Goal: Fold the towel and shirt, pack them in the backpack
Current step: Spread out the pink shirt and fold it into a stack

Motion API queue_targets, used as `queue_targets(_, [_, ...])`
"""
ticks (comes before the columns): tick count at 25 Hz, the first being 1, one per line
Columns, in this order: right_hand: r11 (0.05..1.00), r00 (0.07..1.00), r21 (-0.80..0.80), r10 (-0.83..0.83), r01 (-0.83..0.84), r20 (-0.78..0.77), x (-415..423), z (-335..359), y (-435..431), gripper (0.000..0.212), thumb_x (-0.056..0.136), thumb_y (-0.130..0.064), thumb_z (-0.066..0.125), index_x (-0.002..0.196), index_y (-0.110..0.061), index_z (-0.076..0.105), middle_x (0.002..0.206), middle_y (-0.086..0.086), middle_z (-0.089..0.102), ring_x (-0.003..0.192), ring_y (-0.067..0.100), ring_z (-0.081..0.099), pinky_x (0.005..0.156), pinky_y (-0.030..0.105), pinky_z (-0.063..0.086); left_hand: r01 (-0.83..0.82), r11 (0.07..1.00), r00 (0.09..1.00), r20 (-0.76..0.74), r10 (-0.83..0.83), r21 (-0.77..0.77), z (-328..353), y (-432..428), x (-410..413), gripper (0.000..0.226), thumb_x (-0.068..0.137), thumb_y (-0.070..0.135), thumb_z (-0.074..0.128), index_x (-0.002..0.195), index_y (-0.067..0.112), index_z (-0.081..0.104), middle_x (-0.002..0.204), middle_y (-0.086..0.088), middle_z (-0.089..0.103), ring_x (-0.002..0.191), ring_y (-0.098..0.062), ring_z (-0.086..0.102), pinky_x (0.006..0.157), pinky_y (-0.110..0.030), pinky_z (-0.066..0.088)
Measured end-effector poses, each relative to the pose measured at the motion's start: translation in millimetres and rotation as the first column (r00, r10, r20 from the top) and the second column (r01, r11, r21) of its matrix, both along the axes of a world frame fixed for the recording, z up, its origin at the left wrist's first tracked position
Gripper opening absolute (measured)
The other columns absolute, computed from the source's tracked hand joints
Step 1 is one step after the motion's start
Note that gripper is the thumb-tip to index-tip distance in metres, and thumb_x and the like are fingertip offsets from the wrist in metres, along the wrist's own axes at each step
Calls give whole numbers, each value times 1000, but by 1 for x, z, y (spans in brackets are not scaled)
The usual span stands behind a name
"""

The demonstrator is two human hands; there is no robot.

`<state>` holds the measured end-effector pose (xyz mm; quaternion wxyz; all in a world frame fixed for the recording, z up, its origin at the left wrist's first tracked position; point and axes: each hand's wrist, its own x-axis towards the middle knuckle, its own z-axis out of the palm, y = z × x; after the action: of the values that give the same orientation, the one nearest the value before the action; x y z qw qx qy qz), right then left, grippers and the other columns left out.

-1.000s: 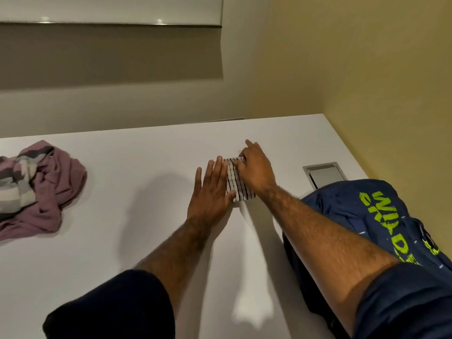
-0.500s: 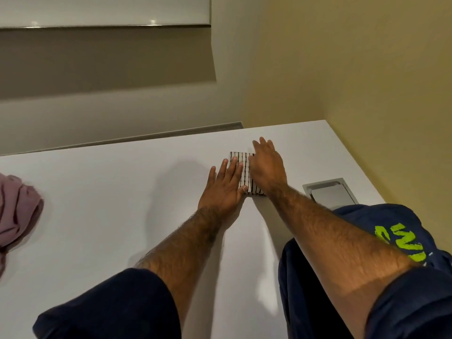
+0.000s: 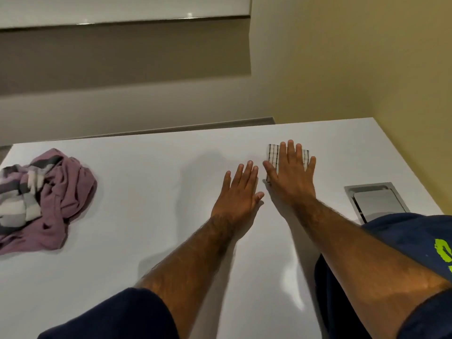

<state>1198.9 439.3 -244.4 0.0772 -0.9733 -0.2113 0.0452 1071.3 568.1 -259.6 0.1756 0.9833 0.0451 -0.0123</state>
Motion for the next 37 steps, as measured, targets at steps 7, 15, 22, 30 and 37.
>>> queue_targets(7, [942, 939, -23, 337, -336, 70, -106, -5, 104, 87, 95, -71, -7, 162, -16, -4, 170, 5, -11, 156, 24, -13, 122, 57, -9, -382, 881, 920, 25, 391, 280, 14, 189, -199, 71, 108, 48, 25, 162, 16, -9, 169, -1, -22, 156, -21, -18, 126, -48, -7])
queue_targets(15, [700, 699, -48, 714, -713, 30, -277, 17, 260, 71, 104, -59, 25, 163, -26, 4, 171, 2, 1, 157, 24, -7, 122, 60, -6, -574, 771, 780, -102, 617, 276, 34, 331, -357, 76, 100, 62, 1, 162, 19, -11, 170, -3, -17, 155, -21, -19, 126, -48, -9])
queue_targets(22, [578, 611, -260, 790, -774, -62, -350, 9, 338, 65, 106, -49, 30, 163, -27, 6, 171, -3, 2, 156, 24, -12, 121, 63, -5, -428, 877, 868, -172, 466, 215, 13, 366, -386, 81, 93, 67, -4, 163, 25, -6, 171, 1, -10, 157, -21, -12, 125, -48, -10])
queue_targets(30, [796, 846, -299, 524, -527, -97, -367, 18, 278, 75, 103, -63, 9, 163, -19, 2, 171, 3, -2, 156, 26, -14, 123, 56, -9, -243, 937, 909, -278, 310, 250, 29, 346, -377, 88, 86, 68, -22, 162, 25, -10, 171, 0, -13, 156, -25, -19, 123, -57, -11])
queue_targets(37, [858, 954, -418, 275, -299, -120, -404, 29, 181, 102, 92, -78, 5, 160, -3, 3, 169, 16, -2, 154, 32, -20, 123, 51, -16, -137, 952, 934, -284, 216, 274, 41, 235, -321, 67, 106, 56, 9, 164, 23, -1, 172, 0, -3, 157, -27, -14, 122, -57, -15])
